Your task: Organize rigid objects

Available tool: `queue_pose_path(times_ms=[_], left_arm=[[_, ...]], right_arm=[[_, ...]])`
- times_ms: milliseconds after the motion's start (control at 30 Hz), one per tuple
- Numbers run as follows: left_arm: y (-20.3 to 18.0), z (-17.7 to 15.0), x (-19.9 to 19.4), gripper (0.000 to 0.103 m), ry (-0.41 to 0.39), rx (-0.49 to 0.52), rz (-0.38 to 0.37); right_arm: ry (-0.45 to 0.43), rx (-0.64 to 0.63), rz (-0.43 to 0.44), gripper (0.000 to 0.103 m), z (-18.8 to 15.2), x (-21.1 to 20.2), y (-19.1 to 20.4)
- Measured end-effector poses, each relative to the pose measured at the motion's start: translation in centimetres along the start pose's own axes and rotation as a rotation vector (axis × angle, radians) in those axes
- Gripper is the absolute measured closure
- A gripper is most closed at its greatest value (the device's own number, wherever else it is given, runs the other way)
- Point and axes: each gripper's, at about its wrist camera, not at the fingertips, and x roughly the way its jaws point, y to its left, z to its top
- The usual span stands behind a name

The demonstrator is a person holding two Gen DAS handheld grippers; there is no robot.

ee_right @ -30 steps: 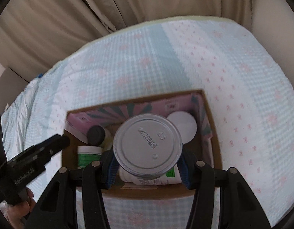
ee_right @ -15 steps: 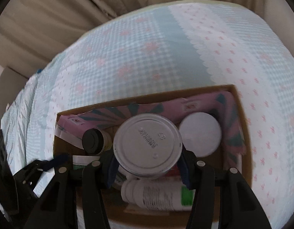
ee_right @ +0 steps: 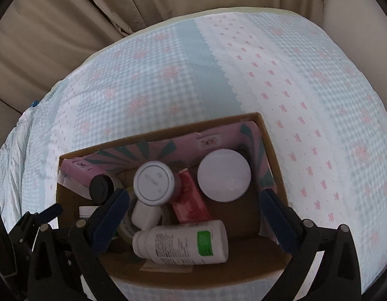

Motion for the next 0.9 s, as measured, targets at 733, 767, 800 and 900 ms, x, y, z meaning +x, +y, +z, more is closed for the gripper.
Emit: queue_pose_path(times_ms=[733, 767, 800, 900], left_arm=[[-6.6, -0.1, -18.0, 0.000, -0.180, -0.143, 0.147], [-7.4, -0.1, -20.3, 0.000, -0.210, -0.147, 0.163], [-7.9, -0.1, -21.9, 0.000, -0.231, -0.148, 0.176], [-9.8, -0.4, -27.3, 0.000, -0.322, -0.151, 0.205]], right_arm=[[-0.074, -0.111, 0.065, 0.000, -0.2, -15.8, -3.0], [-0.090, -0.115, 0.064, 0.000, -0.2, -17.7, -3.3], [-0.106, -0.123, 0.060, 0.000, -0.1, -19.2, -3.4], [-0.187, -0.167, 0.027, 0.000, -0.2, -25.2, -3.8]])
